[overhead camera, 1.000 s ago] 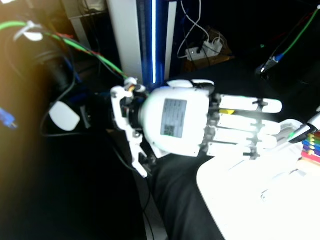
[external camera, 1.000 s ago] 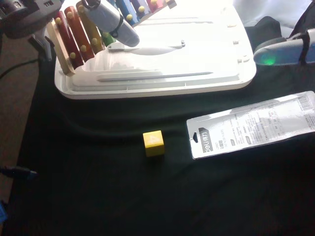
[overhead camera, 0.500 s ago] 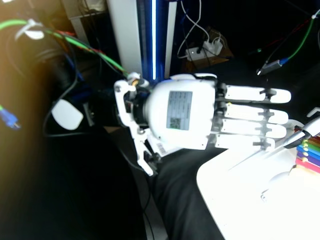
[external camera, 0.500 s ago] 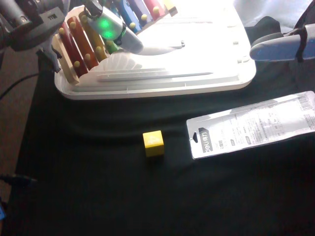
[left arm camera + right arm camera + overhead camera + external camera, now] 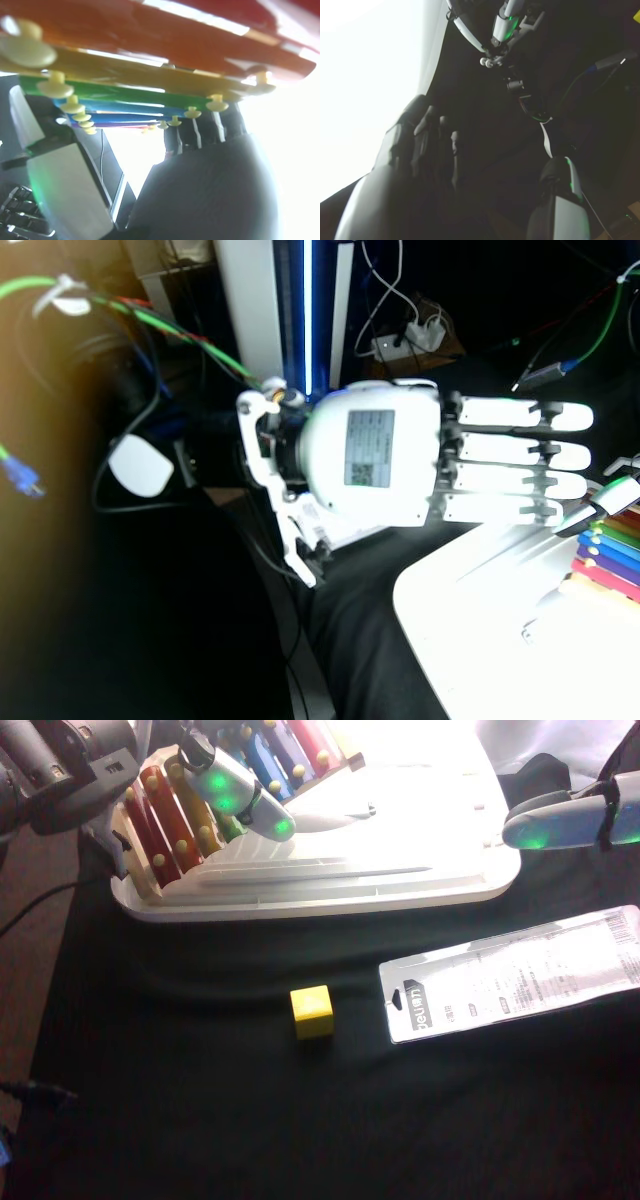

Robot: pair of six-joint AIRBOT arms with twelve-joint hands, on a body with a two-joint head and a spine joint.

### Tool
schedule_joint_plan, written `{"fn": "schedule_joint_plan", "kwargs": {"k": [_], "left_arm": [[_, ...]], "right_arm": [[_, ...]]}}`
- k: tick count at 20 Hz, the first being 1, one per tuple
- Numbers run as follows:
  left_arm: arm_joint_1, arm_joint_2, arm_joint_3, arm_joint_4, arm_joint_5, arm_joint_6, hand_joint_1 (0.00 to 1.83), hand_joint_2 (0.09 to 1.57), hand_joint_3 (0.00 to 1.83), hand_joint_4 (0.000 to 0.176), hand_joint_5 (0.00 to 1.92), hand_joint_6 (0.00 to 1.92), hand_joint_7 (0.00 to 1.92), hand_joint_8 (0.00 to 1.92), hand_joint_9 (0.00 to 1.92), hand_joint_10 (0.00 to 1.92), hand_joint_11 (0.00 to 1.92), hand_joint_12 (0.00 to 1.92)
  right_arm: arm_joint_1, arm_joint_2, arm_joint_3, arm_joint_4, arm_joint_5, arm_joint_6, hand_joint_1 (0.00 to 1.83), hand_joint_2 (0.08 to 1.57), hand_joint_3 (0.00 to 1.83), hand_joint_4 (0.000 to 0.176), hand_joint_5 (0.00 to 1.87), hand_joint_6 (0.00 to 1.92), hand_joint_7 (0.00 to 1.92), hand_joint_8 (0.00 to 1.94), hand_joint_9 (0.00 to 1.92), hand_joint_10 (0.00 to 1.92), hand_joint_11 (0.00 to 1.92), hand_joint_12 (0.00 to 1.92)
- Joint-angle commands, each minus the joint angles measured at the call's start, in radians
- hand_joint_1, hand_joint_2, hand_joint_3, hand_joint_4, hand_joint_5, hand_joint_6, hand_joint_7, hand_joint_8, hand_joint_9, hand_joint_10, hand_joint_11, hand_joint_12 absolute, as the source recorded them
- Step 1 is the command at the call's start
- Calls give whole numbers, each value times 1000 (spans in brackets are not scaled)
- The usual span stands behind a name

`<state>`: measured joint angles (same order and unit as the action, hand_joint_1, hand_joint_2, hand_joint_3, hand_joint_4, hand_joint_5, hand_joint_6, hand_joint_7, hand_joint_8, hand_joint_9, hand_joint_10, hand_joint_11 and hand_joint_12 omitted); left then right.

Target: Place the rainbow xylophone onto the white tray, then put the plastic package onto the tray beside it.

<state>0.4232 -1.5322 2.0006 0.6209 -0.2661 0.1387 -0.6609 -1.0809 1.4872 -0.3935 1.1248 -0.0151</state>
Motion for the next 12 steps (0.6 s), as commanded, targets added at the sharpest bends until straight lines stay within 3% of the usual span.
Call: {"fn": "schedule_joint_plan", "kwargs": {"k": [1, 3, 4, 8, 10, 12], "left_arm": [[-3, -9, 10, -24, -73, -6, 1278, 1015, 0, 0, 652, 127, 725, 89, 787, 183, 584, 763], [1, -14, 14, -24, -72, -6, 1278, 1006, 0, 0, 674, 25, 711, 8, 777, 33, 542, 624], [3, -16, 16, -24, -70, -6, 1282, 1013, 0, 0, 667, 7, 669, 1, 710, 6, 409, 638], [8, -23, 20, -24, -66, -6, 1248, 986, 2, 0, 658, 0, 632, 0, 669, 0, 405, 597], [11, -31, 26, -23, -62, -6, 1253, 963, 0, 0, 624, 0, 606, 0, 626, 0, 360, 575], [12, -40, 34, -20, -56, -6, 1253, 947, 0, 0, 563, 0, 569, 0, 565, 0, 337, 462]], "right_arm": [[19, -3, -3, 63, 103, 8, 750, 890, 3, 37, 170, 0, 233, 3, 228, 2, 0, 817], [19, -3, -3, 63, 103, 8, 756, 879, 0, 46, 165, 0, 232, 1, 217, 1, 0, 773], [19, -3, -3, 63, 103, 8, 742, 878, 0, 41, 160, 0, 230, 0, 215, 0, 0, 769], [19, -3, -4, 63, 103, 8, 748, 890, 4, 35, 155, 2, 219, 2, 199, 3, 0, 768], [19, -3, -4, 63, 103, 8, 774, 895, 1, 41, 162, 3, 225, 4, 205, 4, 0, 749], [20, -3, -4, 62, 104, 8, 740, 886, 0, 40, 169, 4, 236, 5, 218, 7, 0, 775]]}}
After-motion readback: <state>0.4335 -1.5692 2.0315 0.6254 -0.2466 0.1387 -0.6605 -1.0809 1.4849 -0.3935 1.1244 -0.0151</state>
